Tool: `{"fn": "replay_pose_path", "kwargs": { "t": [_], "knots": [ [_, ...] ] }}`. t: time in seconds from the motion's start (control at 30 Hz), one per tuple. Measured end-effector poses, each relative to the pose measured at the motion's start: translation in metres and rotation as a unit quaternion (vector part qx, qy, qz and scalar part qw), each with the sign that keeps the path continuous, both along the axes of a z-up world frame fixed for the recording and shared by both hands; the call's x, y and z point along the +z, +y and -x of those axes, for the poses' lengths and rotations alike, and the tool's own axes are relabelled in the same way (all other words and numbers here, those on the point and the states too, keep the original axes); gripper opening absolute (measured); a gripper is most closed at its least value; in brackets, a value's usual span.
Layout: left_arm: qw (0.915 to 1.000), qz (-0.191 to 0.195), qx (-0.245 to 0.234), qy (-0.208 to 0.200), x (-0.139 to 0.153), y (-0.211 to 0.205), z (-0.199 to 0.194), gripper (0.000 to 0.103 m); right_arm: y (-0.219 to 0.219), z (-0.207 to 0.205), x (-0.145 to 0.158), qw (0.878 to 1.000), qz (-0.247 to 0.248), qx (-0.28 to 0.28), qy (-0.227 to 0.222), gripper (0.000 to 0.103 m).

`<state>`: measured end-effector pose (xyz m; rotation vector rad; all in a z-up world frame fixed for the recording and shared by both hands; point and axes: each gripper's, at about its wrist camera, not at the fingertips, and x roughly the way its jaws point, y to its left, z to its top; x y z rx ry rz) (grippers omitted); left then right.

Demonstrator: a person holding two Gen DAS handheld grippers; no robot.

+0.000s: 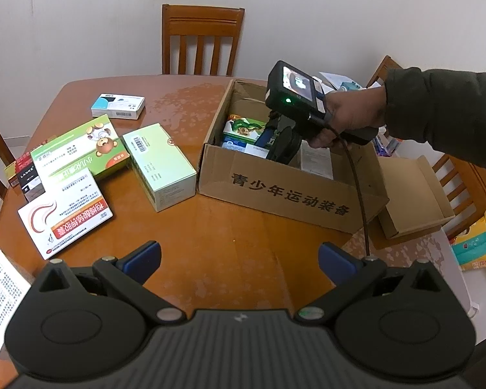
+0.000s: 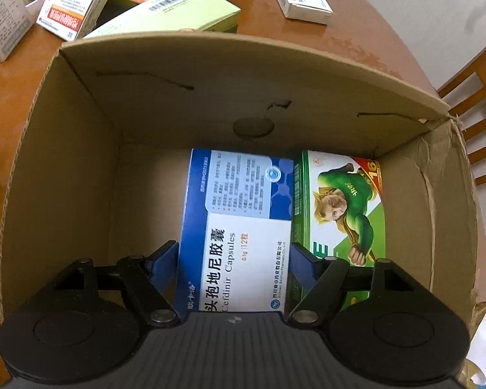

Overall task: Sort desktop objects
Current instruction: 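Lower the Cefdinir box into the cardboard box and open the right gripper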

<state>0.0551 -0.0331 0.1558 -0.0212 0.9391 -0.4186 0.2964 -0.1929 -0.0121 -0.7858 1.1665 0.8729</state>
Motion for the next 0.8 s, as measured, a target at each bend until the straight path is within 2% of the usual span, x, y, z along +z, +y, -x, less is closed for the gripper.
{"fn": "replay_pose_path", "kwargs": {
  "t": [0.1, 0.17, 0.3, 0.37, 0.47, 0.6, 0.73, 0.8],
  "knots": [
    [1.0, 0.001, -0.001, -0.001, 0.0, 0.0, 0.0, 0.103, -0.004, 0.001, 0.016, 0.999, -0.029, -0.006, -0.014, 0.091],
    [1.0, 0.001, -0.001, -0.001, 0.0, 0.001, 0.0, 0.103, -0.008, 0.005, 0.029, 0.999, -0.026, -0.005, -0.044, 0.099],
    [1.0, 0.004, 0.001, -0.001, -0.001, 0.002, -0.001, 0.103, -0.028, 0.015, 0.047, 0.997, 0.005, -0.006, -0.082, 0.099],
    [1.0, 0.006, 0.001, 0.0, -0.002, 0.001, -0.001, 0.103, -0.037, 0.024, 0.049, 0.992, 0.025, 0.008, -0.126, 0.099],
    [1.0, 0.005, -0.003, 0.001, -0.002, -0.002, 0.0, 0.103, -0.044, 0.041, 0.04, 0.982, 0.054, 0.056, -0.172, 0.099],
    [1.0, 0.004, -0.006, 0.004, -0.005, -0.004, 0.0, 0.103, -0.046, 0.058, 0.029, 0.978, 0.052, 0.1, -0.175, 0.099],
    [0.9999, 0.003, -0.008, 0.007, -0.007, -0.007, 0.0, 0.103, -0.039, 0.071, 0.011, 0.956, 0.077, 0.159, -0.234, 0.102],
    [1.0, 0.001, -0.007, 0.007, -0.006, -0.007, 0.001, 0.103, -0.035, 0.072, 0.001, 0.951, 0.091, 0.179, -0.236, 0.102]
  ]
}}
